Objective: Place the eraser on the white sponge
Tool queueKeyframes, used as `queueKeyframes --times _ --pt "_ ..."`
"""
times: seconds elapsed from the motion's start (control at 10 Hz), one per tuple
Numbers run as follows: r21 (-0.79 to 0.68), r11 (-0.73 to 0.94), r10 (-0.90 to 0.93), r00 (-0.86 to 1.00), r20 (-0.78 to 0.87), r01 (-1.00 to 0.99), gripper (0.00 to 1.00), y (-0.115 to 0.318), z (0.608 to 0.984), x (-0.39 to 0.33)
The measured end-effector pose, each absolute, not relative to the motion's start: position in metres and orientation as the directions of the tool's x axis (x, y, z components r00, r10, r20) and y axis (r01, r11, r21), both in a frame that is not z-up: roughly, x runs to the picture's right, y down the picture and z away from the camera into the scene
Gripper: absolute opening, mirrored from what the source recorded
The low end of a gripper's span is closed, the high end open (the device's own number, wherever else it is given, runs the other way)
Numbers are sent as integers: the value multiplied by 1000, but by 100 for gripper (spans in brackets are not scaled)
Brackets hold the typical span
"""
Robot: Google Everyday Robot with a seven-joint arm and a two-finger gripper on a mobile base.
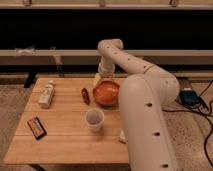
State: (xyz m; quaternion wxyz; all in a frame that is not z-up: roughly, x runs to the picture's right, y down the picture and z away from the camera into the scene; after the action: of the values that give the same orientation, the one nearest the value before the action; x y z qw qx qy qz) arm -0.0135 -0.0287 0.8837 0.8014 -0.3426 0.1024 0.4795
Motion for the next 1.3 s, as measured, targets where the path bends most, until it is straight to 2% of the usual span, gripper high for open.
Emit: queueKeyframes --times 0.7,1.3 --pt "-524 553 573 752 -326 -648 80 48 783 -140" --pt "-559 724 367 912 -185 -404 80 136 725 -266"
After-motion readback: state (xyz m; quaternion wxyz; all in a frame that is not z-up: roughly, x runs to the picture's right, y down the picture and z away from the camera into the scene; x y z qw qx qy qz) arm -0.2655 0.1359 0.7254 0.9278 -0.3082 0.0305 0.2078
